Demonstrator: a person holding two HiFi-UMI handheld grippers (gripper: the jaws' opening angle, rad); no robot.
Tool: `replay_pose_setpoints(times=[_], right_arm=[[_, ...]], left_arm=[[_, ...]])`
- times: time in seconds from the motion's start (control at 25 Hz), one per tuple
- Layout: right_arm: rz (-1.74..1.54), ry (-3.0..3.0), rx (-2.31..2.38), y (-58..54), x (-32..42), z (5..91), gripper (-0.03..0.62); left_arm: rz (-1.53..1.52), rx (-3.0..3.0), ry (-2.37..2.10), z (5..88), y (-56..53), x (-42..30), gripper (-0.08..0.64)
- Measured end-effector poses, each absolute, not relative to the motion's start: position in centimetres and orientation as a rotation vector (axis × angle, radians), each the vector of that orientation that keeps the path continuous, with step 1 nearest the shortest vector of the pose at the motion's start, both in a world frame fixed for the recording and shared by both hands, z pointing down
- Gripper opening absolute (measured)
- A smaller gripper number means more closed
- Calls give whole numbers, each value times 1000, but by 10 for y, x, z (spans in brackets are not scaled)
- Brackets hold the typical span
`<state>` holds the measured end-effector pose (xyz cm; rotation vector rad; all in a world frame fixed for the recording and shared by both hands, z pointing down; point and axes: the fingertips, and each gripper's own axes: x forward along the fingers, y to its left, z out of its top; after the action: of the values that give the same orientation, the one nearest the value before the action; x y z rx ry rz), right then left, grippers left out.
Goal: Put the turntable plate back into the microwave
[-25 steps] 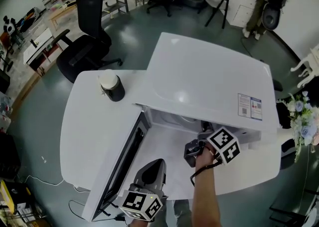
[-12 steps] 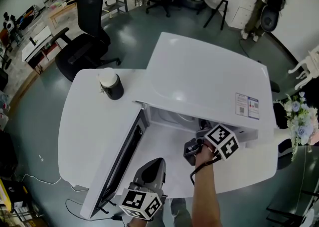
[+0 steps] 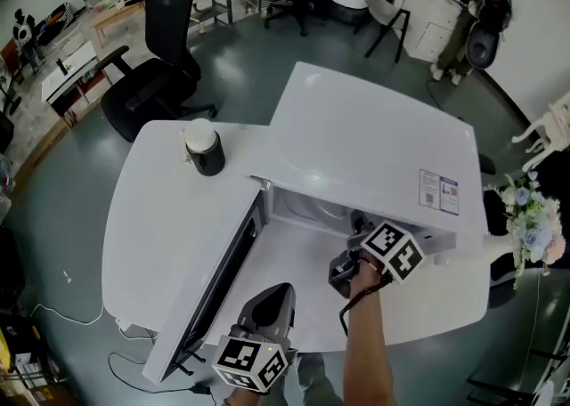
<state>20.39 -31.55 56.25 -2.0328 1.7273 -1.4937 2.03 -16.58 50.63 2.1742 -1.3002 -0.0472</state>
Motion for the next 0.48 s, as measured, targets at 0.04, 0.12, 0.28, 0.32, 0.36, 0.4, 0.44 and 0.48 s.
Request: replay_pose_setpoints(times=[0.04,0.12,0.28,0.32,0.36,0.4,0.44,0.48], right_arm=[[-1494,1735,-2045,-314,204,563,181],[-1487,1748,-2072,-310,205,563,181],[-1485,1751,-2074,-308,207,563,179],[-1488,1752,-2069,-308,207,563,179],[-1491,1752,-2063,-308,206,562,179],[-1493,1749,-2059,-307,207,562,179],[-1493,1743,-2058,-305,207,561,179],[-1492,1737,-2059,-302,208,561,179]], left_arm=[[-48,2175,-1298,506,-165,21,0],[-50,2178,-1296,505,-163,21,0],[-58,2178,-1297,503,-161,22,0],[-59,2178,-1298,502,-161,22,0],[-60,2179,-1298,502,-160,23,0],[-60,2180,-1298,501,-160,23,0],[-59,2181,-1297,501,-158,24,0],[-58,2182,-1297,501,-157,24,0]])
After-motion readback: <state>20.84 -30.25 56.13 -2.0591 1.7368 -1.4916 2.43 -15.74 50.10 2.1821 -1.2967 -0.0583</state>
